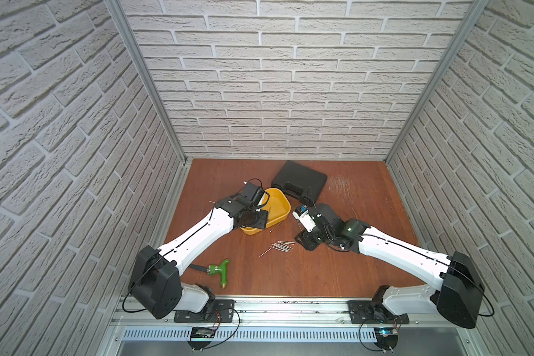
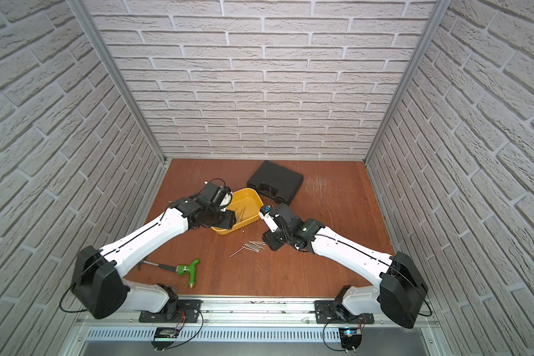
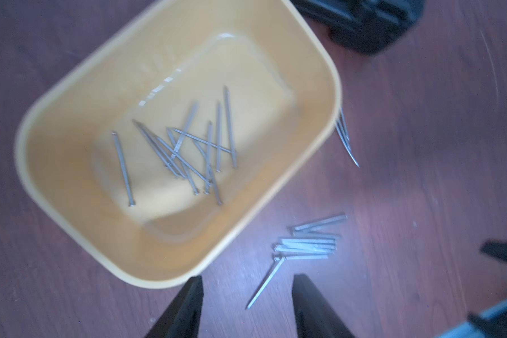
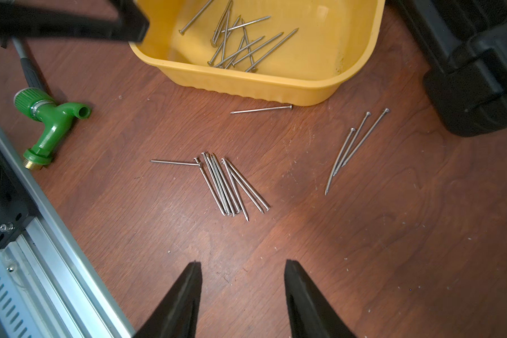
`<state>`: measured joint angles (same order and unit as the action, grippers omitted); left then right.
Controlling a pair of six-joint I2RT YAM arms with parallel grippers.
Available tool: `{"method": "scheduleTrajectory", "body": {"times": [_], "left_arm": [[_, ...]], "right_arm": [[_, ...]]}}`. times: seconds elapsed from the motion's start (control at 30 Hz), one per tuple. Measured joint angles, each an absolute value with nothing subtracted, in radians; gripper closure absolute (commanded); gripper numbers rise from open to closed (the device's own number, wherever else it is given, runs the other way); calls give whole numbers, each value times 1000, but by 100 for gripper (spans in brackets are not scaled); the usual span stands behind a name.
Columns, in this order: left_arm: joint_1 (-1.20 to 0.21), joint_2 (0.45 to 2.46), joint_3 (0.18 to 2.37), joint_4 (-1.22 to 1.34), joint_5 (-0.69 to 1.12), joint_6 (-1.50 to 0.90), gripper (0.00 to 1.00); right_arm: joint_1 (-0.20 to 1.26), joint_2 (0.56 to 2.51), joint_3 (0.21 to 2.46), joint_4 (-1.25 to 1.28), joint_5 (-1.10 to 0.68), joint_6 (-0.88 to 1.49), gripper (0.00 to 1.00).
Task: Put the nails on the desktop into the storage box
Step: Place the nail in the storage box, then pick up the nail from the center of the board.
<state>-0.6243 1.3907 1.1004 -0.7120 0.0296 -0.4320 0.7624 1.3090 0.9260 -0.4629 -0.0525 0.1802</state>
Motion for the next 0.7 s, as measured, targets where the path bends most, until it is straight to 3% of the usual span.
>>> {"method": "scheduleTrajectory", "body": {"times": [0.37, 0.7], "left_arm": [[-746, 1452, 1031, -757, 76, -111, 49], [-765, 1591, 1024, -721, 95, -13, 52]], "right_arm": [[762, 1241, 908, -408, -43, 170, 49], [762, 1211, 908, -405, -42, 184, 50]]}}
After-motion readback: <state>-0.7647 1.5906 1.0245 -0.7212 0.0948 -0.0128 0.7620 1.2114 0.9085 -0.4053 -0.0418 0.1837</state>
